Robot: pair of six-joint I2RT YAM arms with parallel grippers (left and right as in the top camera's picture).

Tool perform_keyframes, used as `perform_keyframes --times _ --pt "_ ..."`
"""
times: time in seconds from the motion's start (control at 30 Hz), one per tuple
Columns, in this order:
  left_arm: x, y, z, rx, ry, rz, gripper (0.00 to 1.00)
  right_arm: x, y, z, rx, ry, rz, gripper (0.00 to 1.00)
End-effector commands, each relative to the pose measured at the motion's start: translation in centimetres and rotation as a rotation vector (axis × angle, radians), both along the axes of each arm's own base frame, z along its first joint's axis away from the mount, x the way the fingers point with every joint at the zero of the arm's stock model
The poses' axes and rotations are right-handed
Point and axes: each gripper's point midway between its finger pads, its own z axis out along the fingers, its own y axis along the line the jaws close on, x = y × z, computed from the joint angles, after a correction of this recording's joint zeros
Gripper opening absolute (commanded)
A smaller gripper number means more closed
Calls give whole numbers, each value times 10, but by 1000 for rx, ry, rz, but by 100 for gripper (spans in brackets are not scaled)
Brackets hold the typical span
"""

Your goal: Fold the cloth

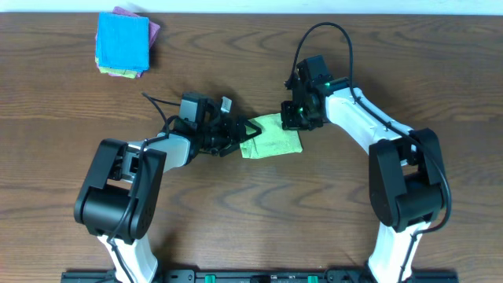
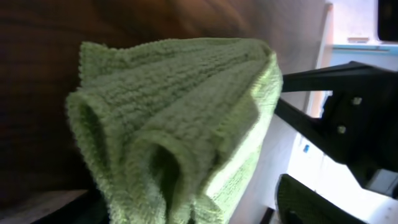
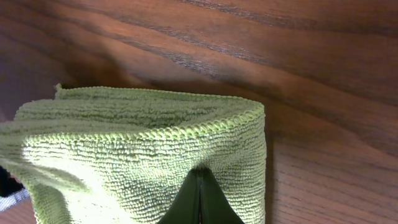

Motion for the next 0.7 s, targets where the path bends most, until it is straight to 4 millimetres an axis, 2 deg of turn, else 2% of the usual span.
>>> perform_keyframes --times 0.0,0.07,0.1,0.17,0.3,0.37,0.4,0.53,0.67 --pt "-22 10 -53 138 111 39 64 -3 2 -5 15 28 -11 1" --pt "-24 10 -59 147 126 40 34 -4 3 -5 21 32 -13 2" --pt "-25 11 -62 149 140 45 8 -4 3 -5 22 33 -15 1" --pt "-25 13 -63 150 142 48 6 -5 3 -5 21 37 -15 2" --pt "-9 20 -54 110 112 73 6 -5 -2 1 18 40 -10 1" --pt "8 25 -39 58 73 87 6 1 -8 16 18 16 -4 1" --pt "20 30 -28 35 45 103 6 7 -13 31 18 -11 -8 1" --pt "72 52 27 -37 -73 180 6 28 -36 84 18 -122 -34 2" --pt "125 77 123 -111 -301 243 6 37 -58 123 11 -214 -62 2"
